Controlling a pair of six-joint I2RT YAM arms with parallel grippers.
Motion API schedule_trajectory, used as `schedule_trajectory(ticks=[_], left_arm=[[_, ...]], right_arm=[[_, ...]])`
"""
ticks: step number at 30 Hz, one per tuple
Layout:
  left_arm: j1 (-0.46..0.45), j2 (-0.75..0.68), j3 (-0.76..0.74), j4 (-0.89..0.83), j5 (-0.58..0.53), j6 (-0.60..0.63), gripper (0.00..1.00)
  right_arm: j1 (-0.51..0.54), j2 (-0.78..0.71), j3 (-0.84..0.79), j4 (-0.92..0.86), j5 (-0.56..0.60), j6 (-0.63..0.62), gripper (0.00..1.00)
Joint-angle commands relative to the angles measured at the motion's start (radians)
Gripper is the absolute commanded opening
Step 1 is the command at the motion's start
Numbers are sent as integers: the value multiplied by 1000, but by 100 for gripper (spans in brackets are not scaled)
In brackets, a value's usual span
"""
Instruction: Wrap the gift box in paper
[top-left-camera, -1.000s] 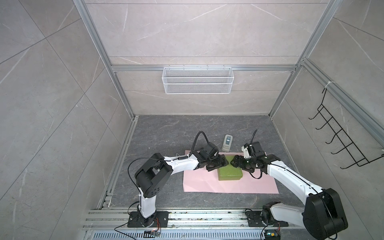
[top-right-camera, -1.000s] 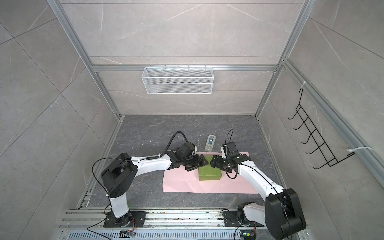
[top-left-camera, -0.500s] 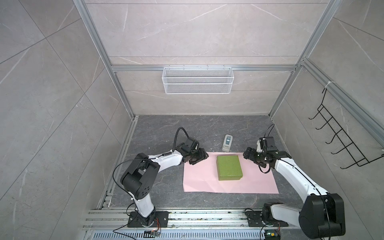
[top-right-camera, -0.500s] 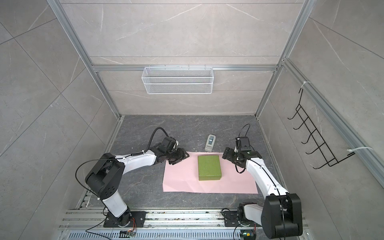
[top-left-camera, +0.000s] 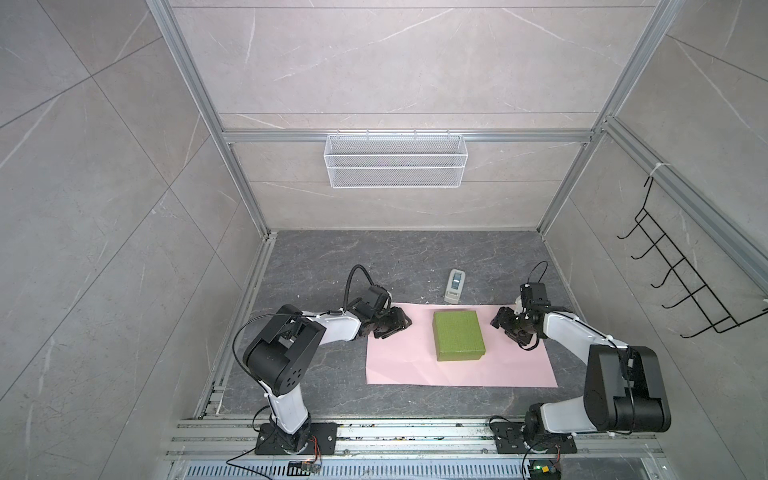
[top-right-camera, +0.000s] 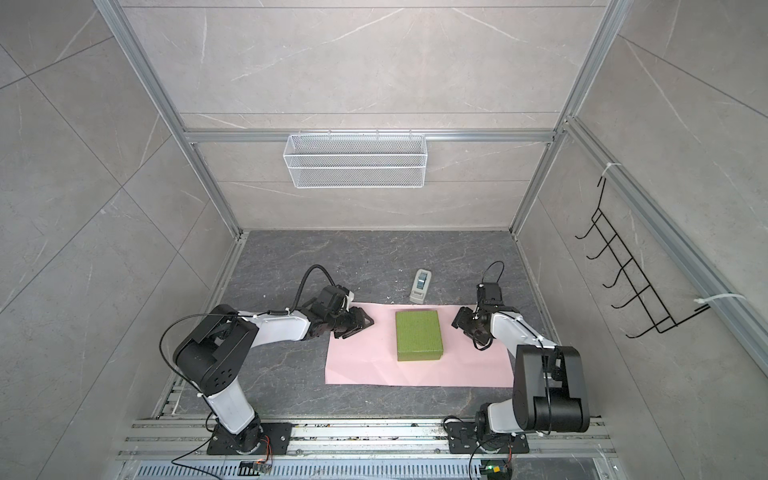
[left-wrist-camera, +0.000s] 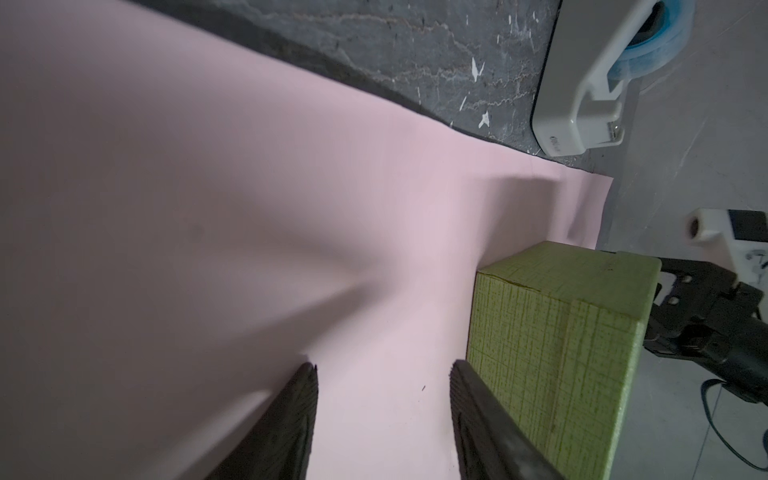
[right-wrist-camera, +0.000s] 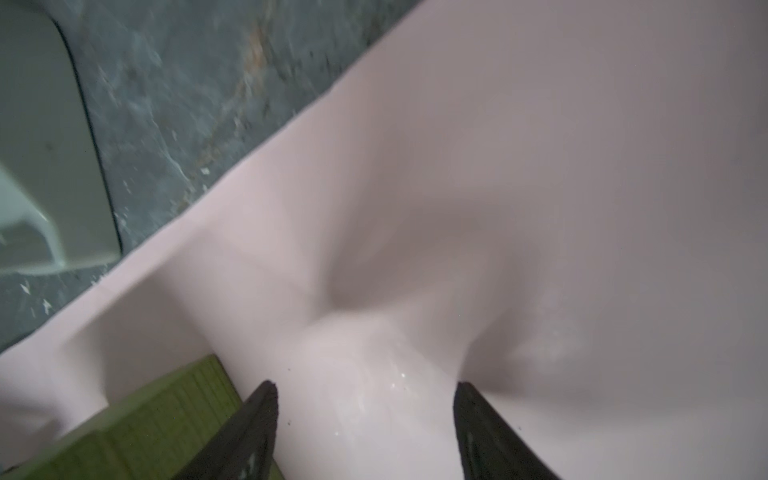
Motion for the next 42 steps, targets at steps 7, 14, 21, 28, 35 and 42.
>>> schedule_trajectory(ticks=[7,14,21,28,35,42], left_arm=[[134,-69,-202,-137,-57,70,55],[274,-173,-277,-195,-68,128,54],[328,-266,-315,-247,-84,144,56],[321,-414,-278,-250,-35,96,70],[222,-577,-226,-268,-5,42,80],[22,-483,-160,-204,51,-34,87]], right_arm=[[79,-65,-130,23,-113,89,54],[257,-90,-118,55,-77,205,52],[370,20,-53,124,-69,217,52],[374,110,68,47,-57,62,52],[346,27,135,-77,-40,-54,58],[300,43,114,-51,-97,-91,61]])
